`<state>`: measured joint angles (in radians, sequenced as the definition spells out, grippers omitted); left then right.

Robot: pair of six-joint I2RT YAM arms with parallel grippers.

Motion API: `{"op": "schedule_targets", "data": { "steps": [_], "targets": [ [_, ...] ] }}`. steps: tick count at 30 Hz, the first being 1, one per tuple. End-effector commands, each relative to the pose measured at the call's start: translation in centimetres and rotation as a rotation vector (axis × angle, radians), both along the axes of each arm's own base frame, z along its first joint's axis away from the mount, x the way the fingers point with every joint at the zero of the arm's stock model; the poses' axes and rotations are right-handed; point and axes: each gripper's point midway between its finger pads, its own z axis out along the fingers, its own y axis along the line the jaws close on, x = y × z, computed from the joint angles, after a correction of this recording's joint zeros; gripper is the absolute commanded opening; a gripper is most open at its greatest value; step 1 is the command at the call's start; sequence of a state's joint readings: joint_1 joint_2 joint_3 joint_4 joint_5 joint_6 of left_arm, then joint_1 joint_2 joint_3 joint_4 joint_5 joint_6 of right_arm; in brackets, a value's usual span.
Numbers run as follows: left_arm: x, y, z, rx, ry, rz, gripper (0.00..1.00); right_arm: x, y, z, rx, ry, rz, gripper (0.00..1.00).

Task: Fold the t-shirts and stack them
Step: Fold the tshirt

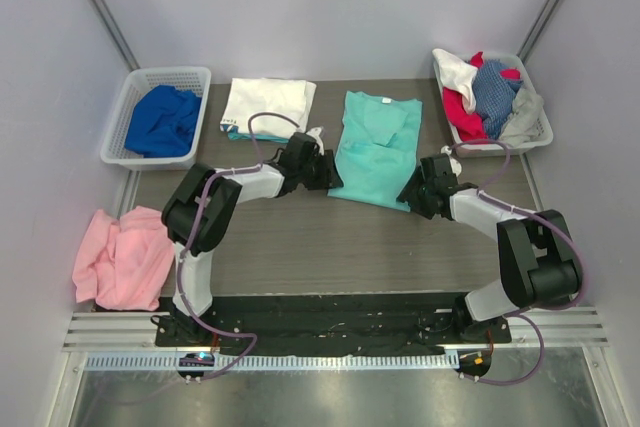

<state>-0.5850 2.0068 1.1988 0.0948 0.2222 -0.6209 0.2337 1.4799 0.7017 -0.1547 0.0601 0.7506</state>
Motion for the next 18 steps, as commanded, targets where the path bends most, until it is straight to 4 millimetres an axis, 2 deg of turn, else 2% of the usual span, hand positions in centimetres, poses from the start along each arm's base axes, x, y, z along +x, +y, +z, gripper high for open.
{"op": "schedule_targets", "data": {
  "steps": [1, 4, 6, 7, 9, 10, 11, 13, 18],
  "targets": [
    [-3.1, 1.1, -2.8, 0.055, 0.098, -0.023, 0.46, -0.4, 0.4, -0.7, 0.014, 0.018, 0.006, 0.55],
    [-3.3, 1.4, -2.7, 0.053, 0.101, -0.021, 0.45, -0.5, 0.7, -1.2, 0.029, 0.03, 0.013, 0.49],
    [-3.6, 1.4, -2.5, 0.051, 0.101, -0.024, 0.4, -0.4, 0.9, -1.2, 0.041, 0.028, 0.016, 0.43],
    [-3.7, 1.4, -2.5, 0.052, 0.103, -0.024, 0.37, -0.5, 0.9, -1.3, 0.043, 0.031, 0.015, 0.34],
    [-4.1, 1.5, -2.7, 0.054, 0.109, -0.027, 0.24, -0.3, 1.0, -1.3, 0.044, 0.029, 0.018, 0.2],
    [-4.2, 1.6, -2.5, 0.053, 0.106, -0.024, 0.18, -0.3, 1.0, -1.3, 0.045, 0.029, 0.016, 0.09],
    [-4.3, 1.5, -2.3, 0.049, 0.106, -0.024, 0.06, -0.4, 0.9, -1.2, 0.043, 0.028, 0.017, 0.04],
    [-4.6, 1.8, -2.1, 0.05, 0.104, -0.021, 0.0, -0.5, 0.9, -1.0, 0.043, 0.028, 0.019, 0.01],
    [-5.9, 2.7, -0.9, 0.055, 0.103, 0.0, 0.0, -1.3, 1.6, 0.5, 0.069, 0.035, 0.065, 0.01]
  ]
}}
